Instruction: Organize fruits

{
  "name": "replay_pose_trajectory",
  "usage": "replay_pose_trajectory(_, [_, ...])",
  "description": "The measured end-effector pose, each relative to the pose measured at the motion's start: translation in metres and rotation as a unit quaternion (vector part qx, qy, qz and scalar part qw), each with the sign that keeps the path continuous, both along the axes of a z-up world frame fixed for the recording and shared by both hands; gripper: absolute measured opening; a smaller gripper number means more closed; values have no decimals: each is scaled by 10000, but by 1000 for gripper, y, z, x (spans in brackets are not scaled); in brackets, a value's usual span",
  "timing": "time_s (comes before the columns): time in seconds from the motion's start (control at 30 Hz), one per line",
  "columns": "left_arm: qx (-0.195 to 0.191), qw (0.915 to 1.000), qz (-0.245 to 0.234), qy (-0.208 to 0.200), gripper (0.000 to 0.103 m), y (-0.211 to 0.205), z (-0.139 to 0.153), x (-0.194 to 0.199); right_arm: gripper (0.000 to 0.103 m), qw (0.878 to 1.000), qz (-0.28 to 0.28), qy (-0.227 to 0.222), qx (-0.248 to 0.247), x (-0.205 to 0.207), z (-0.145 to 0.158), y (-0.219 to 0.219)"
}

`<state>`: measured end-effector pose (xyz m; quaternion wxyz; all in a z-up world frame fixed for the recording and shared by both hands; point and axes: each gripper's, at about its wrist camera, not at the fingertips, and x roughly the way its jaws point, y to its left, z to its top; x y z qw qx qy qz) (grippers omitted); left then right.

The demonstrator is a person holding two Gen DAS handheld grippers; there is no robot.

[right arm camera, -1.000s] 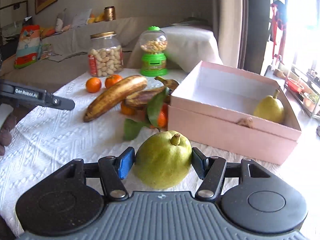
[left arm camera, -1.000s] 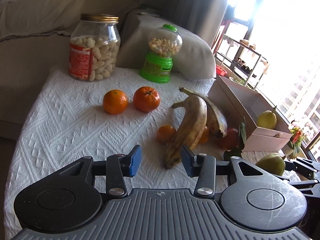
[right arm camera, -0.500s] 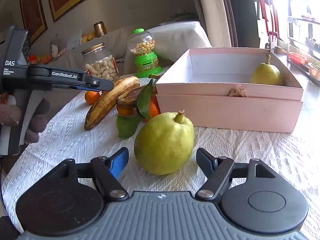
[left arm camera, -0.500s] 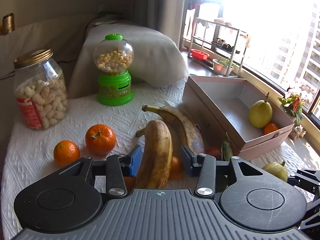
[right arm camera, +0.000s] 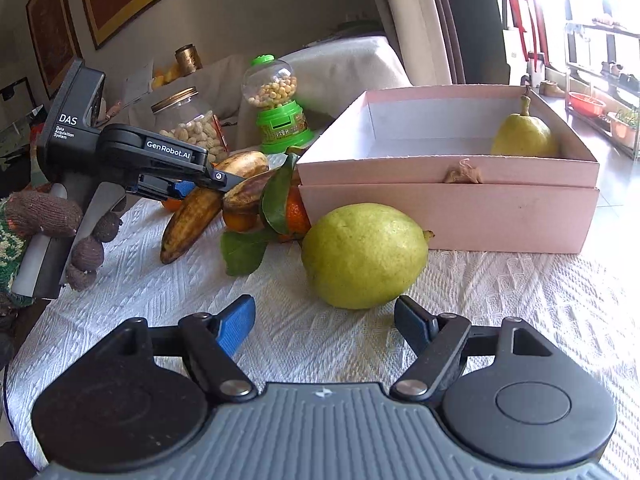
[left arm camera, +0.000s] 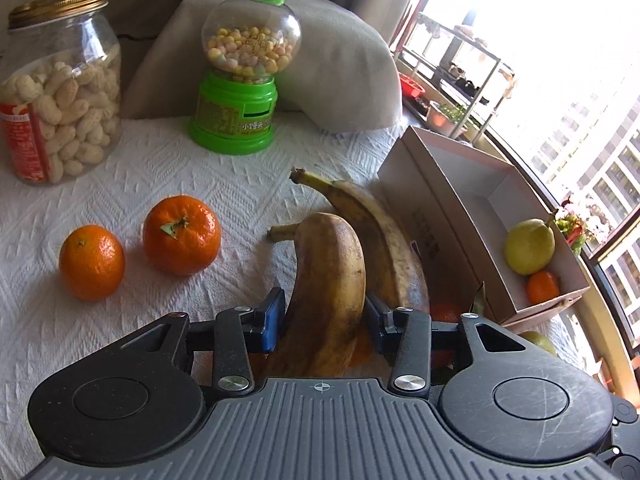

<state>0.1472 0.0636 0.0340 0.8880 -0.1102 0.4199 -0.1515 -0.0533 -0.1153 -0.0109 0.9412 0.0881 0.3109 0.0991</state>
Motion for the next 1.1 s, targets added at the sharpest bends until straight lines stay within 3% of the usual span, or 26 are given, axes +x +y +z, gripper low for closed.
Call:
replay_pose_trajectory(0.13, [620,9978,-119,-218,42,-12,12,-25,77,10000,-19,9,5,2,0,0])
replay_pose_trajectory(0.33, [881,9957,-282,17,42,-13,20,-72,78,10000,-20,11,-5,2,0,0])
replay_pose_trajectory(0.57, [123,9986,-91,515,41,-13,12,-95,79,10000,-36,23,-46,3,0,1])
replay_pose_trajectory(0.6, [11,9986,-136,507,33,-14,11,-95,79,10000,-46,26,-62,3,0,2])
replay_pose_trajectory(0.73, [-503,9980,-355,131,34,-14,29,-97,79,9998,-173,-16,-110,1,1,0])
replay_pose_trajectory(0.8, [-306,9987,-266,-303,35,-9,41,-100,79,9997,-204,-2,-98,1,0,-1])
replay_pose_trajectory(0.87, [317,9972,-25,-672,38,-4,47,-101,79,9997,-201,24,-108,2,0,-1])
replay_pose_trajectory(0.93, [1104,9892,388,-882,38,3,45,-105,80,9998,-179,38,-128,2,0,0])
replay_pose_trajectory(1.0, [1586,9811,675,-881,37,12,36,-108,81,9997,-166,46,-148,3,0,1])
replay_pose_trajectory(1.1, [1422,9852,757,-594,37,31,19,-110,82,9997,-153,60,-153,3,-1,1])
